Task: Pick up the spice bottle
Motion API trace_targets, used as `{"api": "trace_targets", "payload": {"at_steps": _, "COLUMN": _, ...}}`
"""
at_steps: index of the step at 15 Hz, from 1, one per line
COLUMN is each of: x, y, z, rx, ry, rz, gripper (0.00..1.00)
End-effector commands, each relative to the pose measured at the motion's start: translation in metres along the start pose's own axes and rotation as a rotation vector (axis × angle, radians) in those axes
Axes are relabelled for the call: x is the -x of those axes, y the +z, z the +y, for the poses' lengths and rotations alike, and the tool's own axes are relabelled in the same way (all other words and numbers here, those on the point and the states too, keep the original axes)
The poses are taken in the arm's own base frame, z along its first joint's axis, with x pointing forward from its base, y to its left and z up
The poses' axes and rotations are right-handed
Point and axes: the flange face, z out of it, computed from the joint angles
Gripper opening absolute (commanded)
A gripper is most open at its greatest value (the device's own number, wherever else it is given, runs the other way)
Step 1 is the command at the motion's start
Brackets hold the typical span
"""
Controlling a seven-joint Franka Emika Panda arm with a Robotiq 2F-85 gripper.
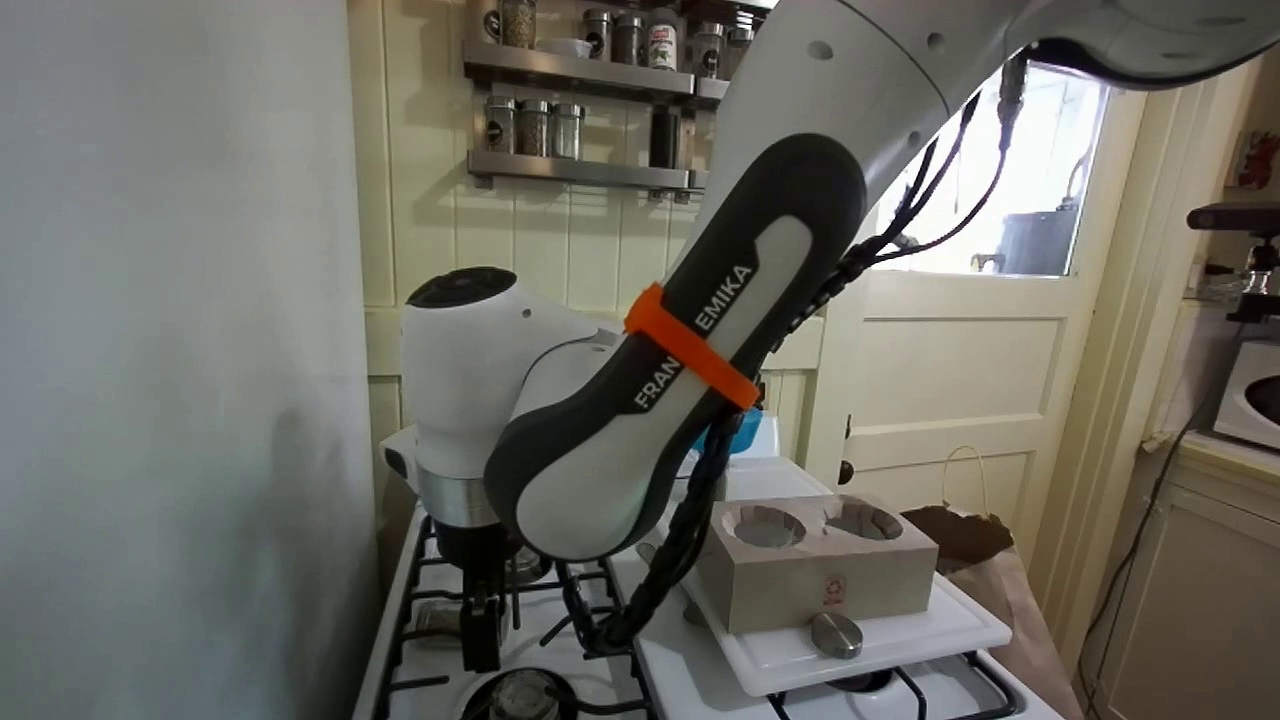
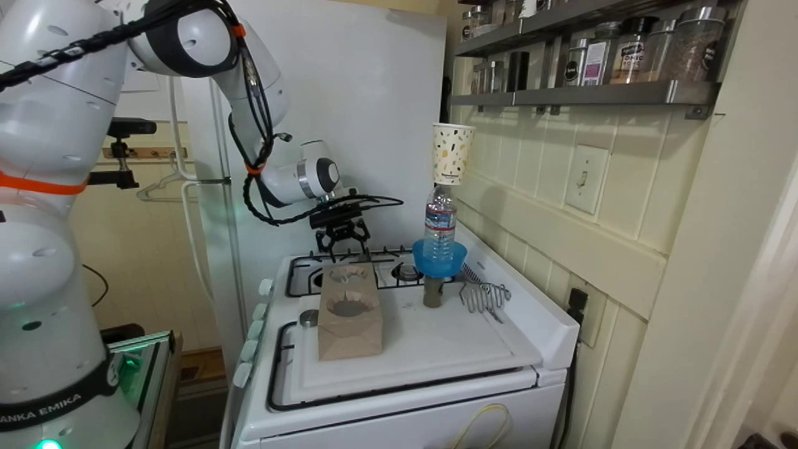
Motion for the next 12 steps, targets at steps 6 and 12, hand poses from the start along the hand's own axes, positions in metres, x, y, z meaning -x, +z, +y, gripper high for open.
{"api": "trace_targets", "payload": {"at_steps": 6, "x": 0.007, "y": 0.017, "z": -0.001, "rx": -0.007, "ry": -0.004, "rz": 0.006, "gripper": 1.0}}
{"api": "trace_targets", "payload": {"at_steps": 12, "x": 0.009, "y": 0.025, "z": 0.006, "rx": -0.006, "ry": -0.015, "rz": 0.042, "gripper": 1.0}}
